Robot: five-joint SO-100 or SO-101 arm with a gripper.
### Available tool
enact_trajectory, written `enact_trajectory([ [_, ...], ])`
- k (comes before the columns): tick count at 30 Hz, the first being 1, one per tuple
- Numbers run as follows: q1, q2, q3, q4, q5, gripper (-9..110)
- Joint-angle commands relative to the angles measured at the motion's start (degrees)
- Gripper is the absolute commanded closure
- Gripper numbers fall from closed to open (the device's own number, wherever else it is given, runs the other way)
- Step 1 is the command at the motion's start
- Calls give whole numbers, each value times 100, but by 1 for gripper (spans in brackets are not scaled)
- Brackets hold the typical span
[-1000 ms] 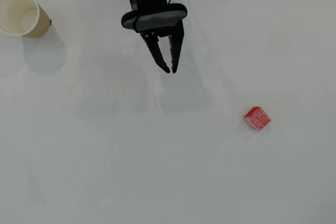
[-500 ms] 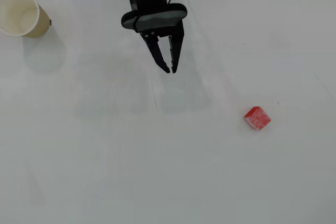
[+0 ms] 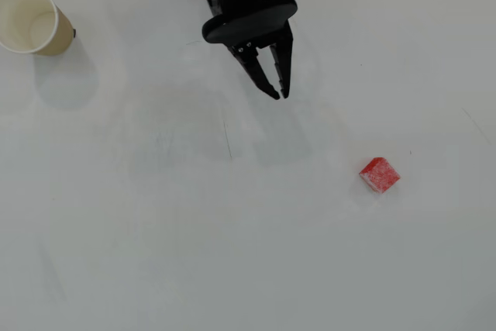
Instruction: Pick up the cube and drop it in the cup.
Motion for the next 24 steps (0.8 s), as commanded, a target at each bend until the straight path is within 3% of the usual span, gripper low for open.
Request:
enact_trajectory([
  [1, -176, 237, 202, -149, -18, 101],
  [24, -1107, 237, 202, -79, -18, 101],
])
